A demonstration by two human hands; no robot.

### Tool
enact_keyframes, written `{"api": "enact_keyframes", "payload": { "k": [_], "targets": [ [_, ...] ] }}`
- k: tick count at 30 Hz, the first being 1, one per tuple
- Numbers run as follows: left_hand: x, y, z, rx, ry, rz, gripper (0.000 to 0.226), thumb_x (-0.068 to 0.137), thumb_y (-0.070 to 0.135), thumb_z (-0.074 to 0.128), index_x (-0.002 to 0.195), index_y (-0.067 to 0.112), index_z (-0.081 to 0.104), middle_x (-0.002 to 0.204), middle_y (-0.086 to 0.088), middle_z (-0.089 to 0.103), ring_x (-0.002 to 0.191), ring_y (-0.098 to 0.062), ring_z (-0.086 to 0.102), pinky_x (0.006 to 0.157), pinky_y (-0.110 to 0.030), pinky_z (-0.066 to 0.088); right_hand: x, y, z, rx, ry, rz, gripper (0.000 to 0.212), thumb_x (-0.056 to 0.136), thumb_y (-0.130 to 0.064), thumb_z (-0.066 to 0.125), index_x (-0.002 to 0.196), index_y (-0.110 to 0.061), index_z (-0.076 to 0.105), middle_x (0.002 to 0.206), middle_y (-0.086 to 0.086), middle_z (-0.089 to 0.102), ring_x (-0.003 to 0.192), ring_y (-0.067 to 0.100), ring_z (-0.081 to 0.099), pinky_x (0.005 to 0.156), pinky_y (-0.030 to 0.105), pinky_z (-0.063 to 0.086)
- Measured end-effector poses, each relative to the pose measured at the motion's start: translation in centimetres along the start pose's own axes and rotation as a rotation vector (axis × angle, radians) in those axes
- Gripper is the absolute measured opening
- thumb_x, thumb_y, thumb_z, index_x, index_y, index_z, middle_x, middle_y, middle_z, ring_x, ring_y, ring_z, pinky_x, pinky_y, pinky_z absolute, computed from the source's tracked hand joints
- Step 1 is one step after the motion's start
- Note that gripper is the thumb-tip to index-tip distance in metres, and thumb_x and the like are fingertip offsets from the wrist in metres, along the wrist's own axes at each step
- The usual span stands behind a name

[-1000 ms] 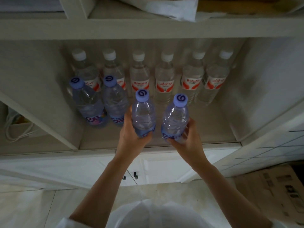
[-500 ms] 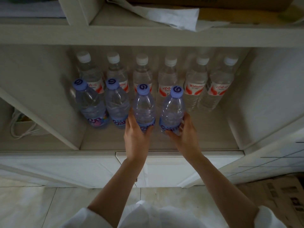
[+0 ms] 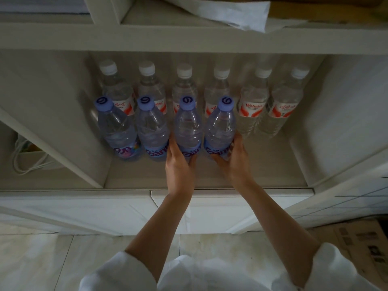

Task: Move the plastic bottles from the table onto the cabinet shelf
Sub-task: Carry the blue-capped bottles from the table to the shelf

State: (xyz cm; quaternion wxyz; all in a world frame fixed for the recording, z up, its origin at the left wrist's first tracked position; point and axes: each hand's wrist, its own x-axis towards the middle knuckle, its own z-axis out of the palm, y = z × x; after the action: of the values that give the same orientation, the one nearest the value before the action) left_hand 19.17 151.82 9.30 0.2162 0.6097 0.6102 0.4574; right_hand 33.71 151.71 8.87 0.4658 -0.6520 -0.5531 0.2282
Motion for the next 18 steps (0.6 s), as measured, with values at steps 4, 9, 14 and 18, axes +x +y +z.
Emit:
{"api": "enact_keyframes", "payload": {
  "k": [4,9,14,18],
  "targets": [
    [-0.3,-0.4,-0.2,-0.006,-0.022,-0.028,0.078,0.084,0.013,0.073,0.149,0.008,0.03,0.144,-0.011,0.048,0.132,-0.025,0.048,0.102,-0.018,0.033,-0.2,-0.1,0.3,-0.019,0.025,0.047,0.082,0.069,-0.025,0.084,0.136,-0.01,0.039,0.13,0.006,0.057,0.116,0.019,0.058,0.089,0.025,0.051],
    [-1.2,-1.0,-0.6,-0.008,-0.038,-0.007,0.07,0.087,0.011,0.069,0.147,0.008,0.033,0.142,-0.011,0.048,0.129,-0.025,0.05,0.107,-0.022,0.037,-0.8,0.0,0.8,-0.034,0.07,0.053,0.077,0.071,-0.024,0.083,0.134,-0.008,0.043,0.127,0.007,0.057,0.113,0.019,0.059,0.088,0.023,0.05],
    [-2.8,-1.1,-1.5,-0.023,0.013,-0.007,0.051,0.088,0.009,0.065,0.135,0.012,0.046,0.125,-0.002,0.054,0.109,-0.016,0.057,0.084,-0.041,0.057,-3.1,1.1,0.3,0.014,0.059,0.048,0.064,0.08,-0.018,0.074,0.135,-0.017,0.04,0.131,0.005,0.048,0.117,0.022,0.056,0.096,0.043,0.051],
    [-5.3,-0.5,-2.5,0.016,0.1,-0.014,0.031,0.087,0.011,0.061,0.117,0.017,0.056,0.103,0.006,0.064,0.089,-0.016,0.062,0.071,-0.043,0.057,-5.9,0.5,-1.1,0.05,-0.04,-0.003,0.053,0.088,-0.013,0.064,0.135,-0.012,0.04,0.131,0.01,0.05,0.12,0.021,0.053,0.1,0.043,0.049]
  ]
}}
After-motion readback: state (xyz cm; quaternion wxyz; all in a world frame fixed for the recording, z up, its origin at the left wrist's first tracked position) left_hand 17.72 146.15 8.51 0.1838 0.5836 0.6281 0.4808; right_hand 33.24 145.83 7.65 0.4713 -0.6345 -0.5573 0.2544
